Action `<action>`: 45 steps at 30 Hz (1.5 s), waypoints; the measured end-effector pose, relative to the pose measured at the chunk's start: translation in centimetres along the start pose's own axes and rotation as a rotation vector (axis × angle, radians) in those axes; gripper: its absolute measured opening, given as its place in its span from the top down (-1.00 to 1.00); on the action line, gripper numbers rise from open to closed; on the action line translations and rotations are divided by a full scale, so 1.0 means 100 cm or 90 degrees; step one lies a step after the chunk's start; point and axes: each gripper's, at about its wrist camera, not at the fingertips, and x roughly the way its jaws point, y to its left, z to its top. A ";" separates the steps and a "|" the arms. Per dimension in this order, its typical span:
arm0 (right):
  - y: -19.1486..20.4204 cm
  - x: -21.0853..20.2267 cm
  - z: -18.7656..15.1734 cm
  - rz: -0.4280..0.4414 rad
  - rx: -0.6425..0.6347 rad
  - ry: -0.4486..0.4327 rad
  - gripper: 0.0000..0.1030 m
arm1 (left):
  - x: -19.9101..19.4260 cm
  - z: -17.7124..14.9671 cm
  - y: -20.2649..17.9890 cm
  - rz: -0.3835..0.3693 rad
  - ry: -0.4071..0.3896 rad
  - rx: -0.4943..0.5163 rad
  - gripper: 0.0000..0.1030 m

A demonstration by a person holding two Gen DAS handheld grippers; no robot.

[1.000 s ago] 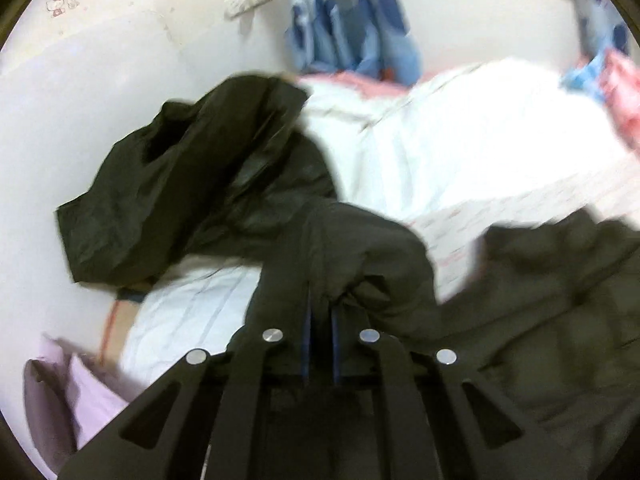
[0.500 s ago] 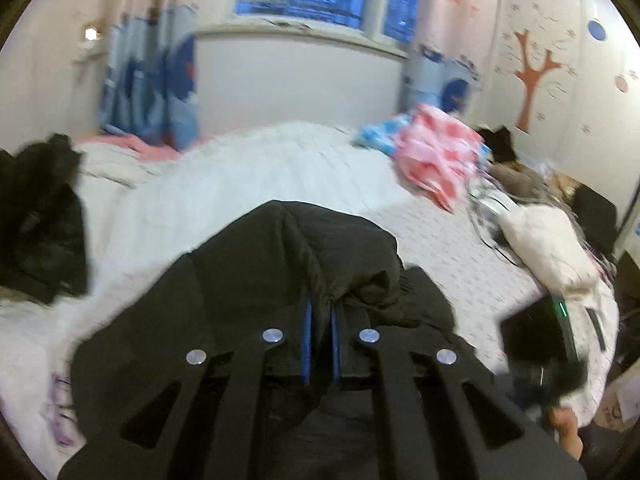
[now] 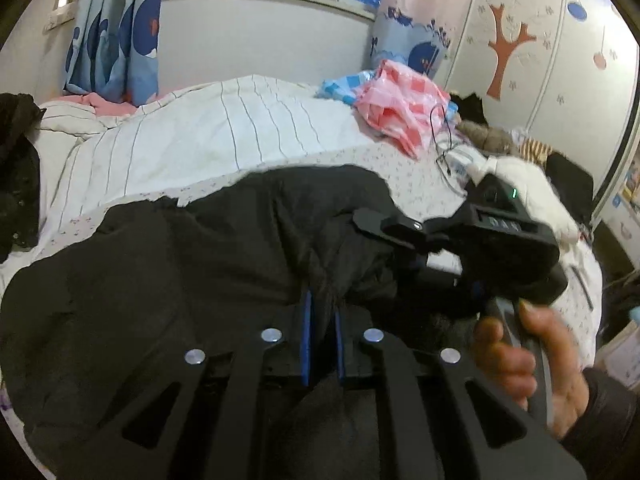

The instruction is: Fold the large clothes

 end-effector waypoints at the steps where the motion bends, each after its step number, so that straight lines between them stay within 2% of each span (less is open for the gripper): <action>1: 0.003 0.001 -0.002 -0.011 -0.016 -0.005 0.78 | -0.005 -0.004 -0.003 0.013 0.010 0.013 0.68; 2: 0.008 -0.001 -0.001 -0.023 -0.034 -0.014 0.79 | -0.010 -0.007 -0.004 0.023 0.011 0.021 0.34; 3: 0.019 -0.006 0.000 -0.032 -0.063 -0.029 0.80 | -0.019 -0.009 -0.004 0.041 0.002 0.030 -0.18; 5: 0.044 -0.015 0.002 -0.034 -0.119 -0.054 0.81 | -0.046 -0.010 -0.002 0.074 -0.031 0.037 -0.35; 7: 0.076 -0.031 0.002 -0.036 -0.185 -0.089 0.82 | -0.071 -0.008 0.008 0.080 -0.054 0.028 -0.39; 9: 0.101 -0.048 0.001 -0.038 -0.238 -0.125 0.82 | -0.095 -0.003 0.024 0.116 -0.088 0.008 -0.67; 12: 0.115 -0.060 0.000 -0.076 -0.281 -0.144 0.82 | -0.107 0.001 0.054 0.172 -0.112 -0.032 -0.69; 14: 0.105 -0.063 0.001 -0.137 -0.284 -0.144 0.82 | -0.101 -0.002 0.079 0.197 -0.110 -0.076 -0.70; 16: 0.078 -0.056 0.003 -0.240 -0.284 -0.143 0.82 | -0.084 -0.011 0.103 0.221 -0.089 -0.125 -0.70; 20: 0.004 -0.044 0.003 -0.366 -0.213 -0.110 0.82 | -0.043 -0.046 0.150 0.251 -0.023 -0.212 -0.70; 22: -0.017 -0.039 -0.001 -0.392 -0.192 -0.093 0.82 | -0.021 -0.061 0.166 0.262 0.035 -0.228 -0.70; 24: -0.021 -0.040 -0.004 -0.403 -0.187 -0.084 0.82 | -0.015 -0.074 0.168 0.264 0.054 -0.230 -0.70; 26: -0.014 -0.041 -0.006 -0.412 -0.185 -0.082 0.81 | -0.028 -0.072 0.164 0.272 0.038 -0.227 -0.70; 29: 0.016 -0.054 -0.006 -0.435 -0.202 -0.100 0.75 | -0.059 -0.056 0.148 0.272 -0.033 -0.190 -0.70; 30: 0.034 -0.057 -0.010 -0.450 -0.225 -0.115 0.69 | -0.069 -0.049 0.143 0.274 -0.053 -0.175 -0.70; 32: 0.060 -0.057 -0.016 -0.487 -0.273 -0.145 0.39 | -0.079 -0.039 0.140 0.274 -0.081 -0.155 -0.78; 33: 0.076 -0.058 -0.022 -0.513 -0.304 -0.178 0.02 | -0.079 -0.035 0.141 0.274 -0.086 -0.150 -0.82; 34: 0.087 -0.062 -0.025 -0.526 -0.324 -0.203 -0.15 | -0.078 -0.032 0.144 0.275 -0.087 -0.149 -0.82; 36: 0.107 -0.072 -0.033 -0.538 -0.357 -0.267 -0.24 | -0.070 -0.029 0.152 0.273 -0.076 -0.156 -0.82; 38: 0.116 -0.082 -0.033 -0.539 -0.355 -0.310 -0.28 | -0.057 -0.032 0.161 0.274 -0.057 -0.165 -0.82; 39: 0.120 -0.082 -0.033 -0.499 -0.369 -0.317 -0.28 | -0.049 -0.035 0.165 0.270 -0.042 -0.170 -0.82; 40: 0.124 -0.072 -0.034 -0.465 -0.398 -0.297 -0.28 | -0.044 -0.039 0.166 0.266 -0.034 -0.172 -0.82; 42: 0.126 -0.027 -0.030 -0.464 -0.463 -0.186 -0.29 | -0.033 -0.044 0.167 0.267 -0.022 -0.172 -0.82; 43: 0.122 -0.010 -0.027 -0.473 -0.473 -0.137 -0.29 | -0.028 -0.046 0.167 0.269 -0.015 -0.171 -0.82; 44: 0.106 0.016 -0.021 -0.514 -0.475 -0.071 -0.29 | -0.026 -0.050 0.167 0.271 -0.011 -0.171 -0.82; 45: 0.094 0.028 -0.017 -0.542 -0.470 -0.041 -0.28 | -0.023 -0.052 0.168 0.272 -0.006 -0.173 -0.82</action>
